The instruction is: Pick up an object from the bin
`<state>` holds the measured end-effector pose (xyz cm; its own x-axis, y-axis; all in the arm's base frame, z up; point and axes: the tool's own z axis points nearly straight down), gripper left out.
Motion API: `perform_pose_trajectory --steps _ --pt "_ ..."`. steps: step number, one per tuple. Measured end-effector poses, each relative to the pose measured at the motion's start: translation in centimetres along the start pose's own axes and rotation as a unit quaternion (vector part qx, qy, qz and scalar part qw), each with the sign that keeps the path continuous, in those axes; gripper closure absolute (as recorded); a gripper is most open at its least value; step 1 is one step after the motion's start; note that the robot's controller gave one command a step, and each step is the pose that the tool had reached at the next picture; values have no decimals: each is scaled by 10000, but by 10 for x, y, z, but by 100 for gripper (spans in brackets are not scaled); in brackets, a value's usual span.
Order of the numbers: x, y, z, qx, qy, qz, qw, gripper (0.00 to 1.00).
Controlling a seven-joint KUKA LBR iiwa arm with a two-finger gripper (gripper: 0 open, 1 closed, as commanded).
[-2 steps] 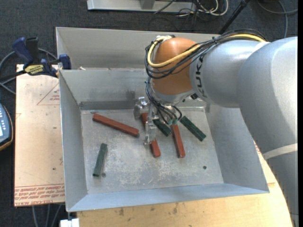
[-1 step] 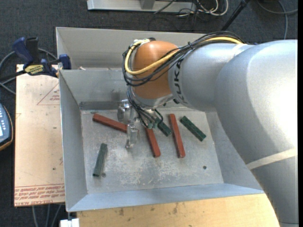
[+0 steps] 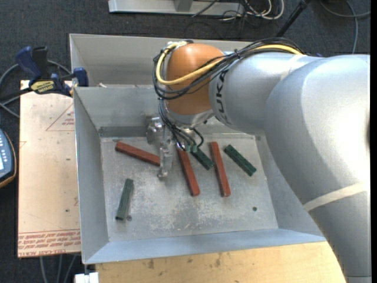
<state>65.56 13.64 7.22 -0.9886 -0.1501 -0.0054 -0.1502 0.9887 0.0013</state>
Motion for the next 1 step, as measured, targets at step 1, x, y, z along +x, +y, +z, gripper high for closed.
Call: perform_pose_trajectory --steps 1 --pt "10 13 2 -2 17 -33 10000 0"
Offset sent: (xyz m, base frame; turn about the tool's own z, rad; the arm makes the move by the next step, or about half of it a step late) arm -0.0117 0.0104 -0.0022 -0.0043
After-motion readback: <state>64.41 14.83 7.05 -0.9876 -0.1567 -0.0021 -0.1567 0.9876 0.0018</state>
